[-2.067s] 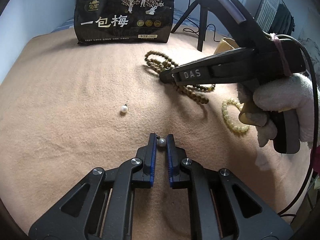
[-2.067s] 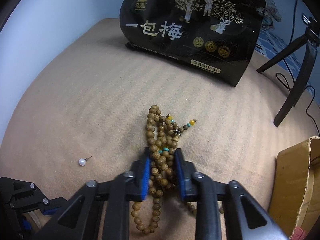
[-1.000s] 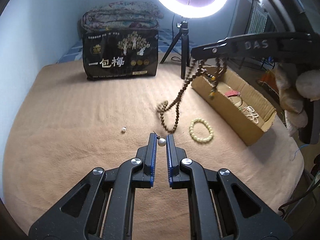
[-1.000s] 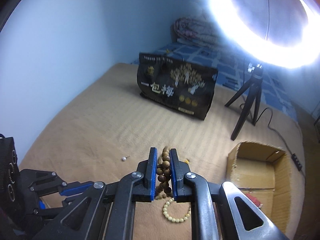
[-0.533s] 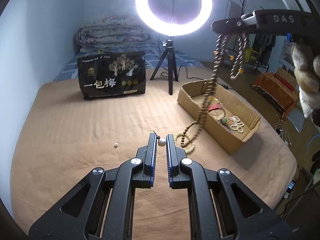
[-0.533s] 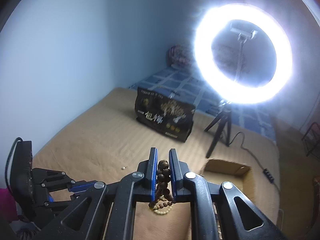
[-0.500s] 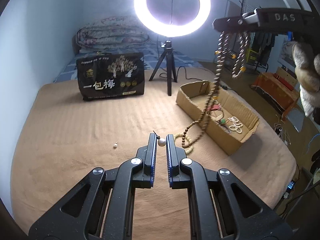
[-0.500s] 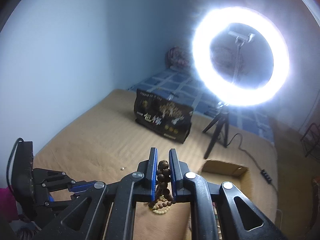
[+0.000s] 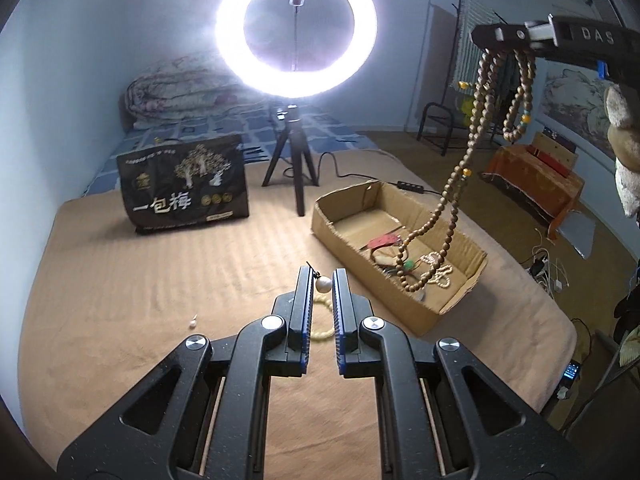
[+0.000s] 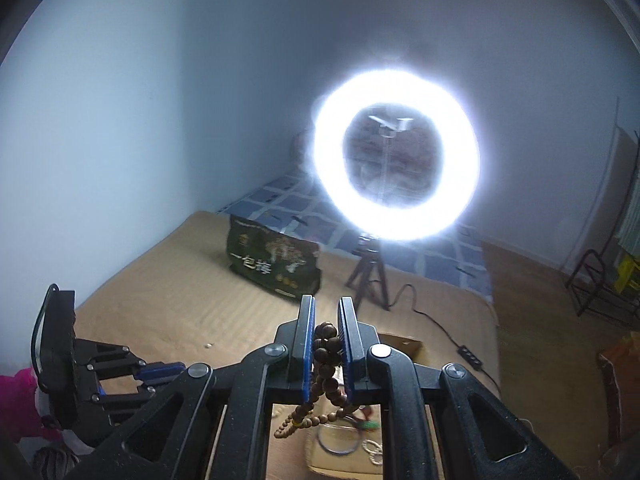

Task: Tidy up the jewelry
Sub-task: 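Carry the mala with right tool while left tool carries the earring over the box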

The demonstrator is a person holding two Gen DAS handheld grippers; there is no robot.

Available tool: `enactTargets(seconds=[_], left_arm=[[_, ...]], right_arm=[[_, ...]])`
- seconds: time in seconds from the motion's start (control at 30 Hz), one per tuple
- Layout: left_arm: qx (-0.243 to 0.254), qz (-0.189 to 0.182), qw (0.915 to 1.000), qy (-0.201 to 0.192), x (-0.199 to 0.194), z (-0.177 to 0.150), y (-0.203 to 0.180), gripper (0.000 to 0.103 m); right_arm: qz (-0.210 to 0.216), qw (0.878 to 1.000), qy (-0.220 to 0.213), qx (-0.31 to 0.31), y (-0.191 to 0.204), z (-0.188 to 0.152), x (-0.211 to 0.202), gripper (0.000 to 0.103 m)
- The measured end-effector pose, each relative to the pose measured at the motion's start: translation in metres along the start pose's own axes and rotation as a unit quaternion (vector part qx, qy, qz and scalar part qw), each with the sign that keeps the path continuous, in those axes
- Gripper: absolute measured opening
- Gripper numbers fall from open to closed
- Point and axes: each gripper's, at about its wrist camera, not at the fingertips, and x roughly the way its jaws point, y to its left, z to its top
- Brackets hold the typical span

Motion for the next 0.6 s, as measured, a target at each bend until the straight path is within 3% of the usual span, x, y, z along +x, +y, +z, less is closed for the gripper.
enactTargets(seconds=[0.6], left_arm=[[0.012, -0.042, 0.9990, 0.008, 0.069, 0.044, -0.051, 0.007]], right_arm=[[-0.029, 0.998, 0.035, 0.042, -0.074, -0.055, 0.007, 0.009]])
